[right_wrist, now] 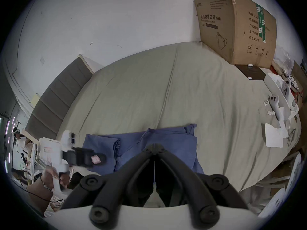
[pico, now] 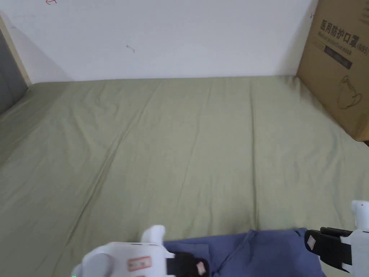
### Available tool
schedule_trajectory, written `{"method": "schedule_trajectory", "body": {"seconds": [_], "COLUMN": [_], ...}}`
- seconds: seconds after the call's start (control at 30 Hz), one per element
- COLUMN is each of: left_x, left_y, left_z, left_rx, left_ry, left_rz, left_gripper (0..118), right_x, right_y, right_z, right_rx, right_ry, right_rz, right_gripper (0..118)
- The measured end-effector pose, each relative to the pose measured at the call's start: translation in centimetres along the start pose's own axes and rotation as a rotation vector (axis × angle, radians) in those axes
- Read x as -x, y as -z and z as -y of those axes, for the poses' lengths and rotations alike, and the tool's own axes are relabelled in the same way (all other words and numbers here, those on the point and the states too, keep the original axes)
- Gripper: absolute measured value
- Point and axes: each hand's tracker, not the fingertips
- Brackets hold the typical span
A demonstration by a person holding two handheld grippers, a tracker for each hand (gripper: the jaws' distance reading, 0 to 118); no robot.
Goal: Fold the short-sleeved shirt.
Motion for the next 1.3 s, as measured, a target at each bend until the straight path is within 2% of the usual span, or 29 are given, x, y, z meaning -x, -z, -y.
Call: {"method": "schedule_trajectory", "body": {"seconds": [0.1, 0.13, 0.17, 0.23, 0.27, 0.33, 0.4, 0.53, 0.63, 0.73, 0.8, 0.83, 0.87, 0.9, 0.93, 0.97, 1.07, 1.13, 1.2, 1.23, 1.3], "left_x": [4.2, 5.8, 7.2, 9.9, 10.7, 12.9, 13.6, 15.4, 14.9, 15.9, 16.1, 16.6, 17.2, 17.4, 17.6, 16.4, 13.7, 10.8, 8.4, 7.3, 4.9], "left_y": [-6.2, -8.2, -9.9, -11.9, -12.1, -12.7, -12.2, -9.2, -4.6, -2.6, -2.7, -3.0, -3.2, -2.9, -2.7, -3.1, -3.5, -4.9, -7.5, -9.2, -11.8], "left_z": [-1.5, -2.1, -2.3, -2.6, -2.4, -1.8, -1.2, -0.3, -0.2, -0.6, -0.3, -0.1, 0.3, 0.6, 0.9, 0.6, -0.1, -0.8, -1.4, -1.8, -2.4], "left_rx": [-0.150, -0.181, -0.200, -0.173, -0.149, -0.170, -0.110, -0.132, -0.029, 0.000, -0.024, -0.050, -0.064, -0.038, -0.031, -0.078, -0.048, -0.062, -0.106, -0.134, -0.171], "left_ry": [-0.082, -0.097, -0.111, -0.139, -0.169, -0.197, -0.252, -0.326, -0.405, -0.301, -0.343, -0.371, -0.382, -0.355, -0.308, -0.294, -0.273, -0.135, -0.070, -0.054, 0.006], "left_rz": [-0.018, -0.040, -0.056, -0.059, -0.064, -0.040, -0.003, 0.241, 0.430, 0.412, 0.436, 0.389, 0.286, 0.127, 0.083, 0.198, 0.041, -0.084, -0.162, -0.245, -0.497], "left_gripper": [2, 7, 29, 98, 118, 118, 118, 118, 118, 118, 113, 98, 46, 8, 8, 8, 8, 8, 8, 8, 8], "right_x": [0.2, 0.3, 0.4, 0.6, 0.8, 1.1, 1.3, 1.8, 2.2, 2.6, 2.6, 2.6, 2.5, 2.4, 2.2, 2.1, 2.1, 2.0, 2.1, 2.0, 2.0], "right_y": [0.1, 0.2, 0.3, 0.5, 0.7, 1.0, 1.2, 1.6, 1.7, 1.4, 1.1, 1.1, 1.2, 1.2, 1.4, 1.6, 1.5, 1.3, 1.0, 0.8, 0.6], "right_z": [-0.2, -0.2, -0.2, -0.3, -0.3, -0.2, -0.1, -0.1, -0.2, -0.4, -0.5, -0.5, -0.4, -0.3, -0.2, -0.1, 0.0, -0.1, -0.2, -0.3, -0.4], "right_rx": [-0.002, 0.001, 0.004, 0.012, 0.015, 0.021, 0.031, 0.051, 0.065, 0.064, 0.061, 0.064, 0.068, 0.072, 0.078, 0.082, 0.080, 0.069, 0.053, 0.045, 0.031], "right_ry": [0.004, 0.001, -0.004, -0.010, -0.013, -0.011, -0.002, 0.005, -0.012, -0.024, -0.024, -0.020, -0.008, 0.004, 0.016, 0.025, 0.033, 0.042, 0.041, 0.035, 0.024], "right_rz": [-0.005, -0.004, -0.002, -0.001, -0.001, -0.005, -0.010, -0.009, 0.004, 0.007, -0.002, -0.009, -0.018, -0.025, -0.032, -0.035, -0.039, -0.063, -0.070, -0.073, -0.079], "right_gripper": [0, 0, 0, 0, 0, 0, 0, 0, 0, 0, 0, 0, 0, 0, 0, 0, 0, 0, 0, 0, 0]}}
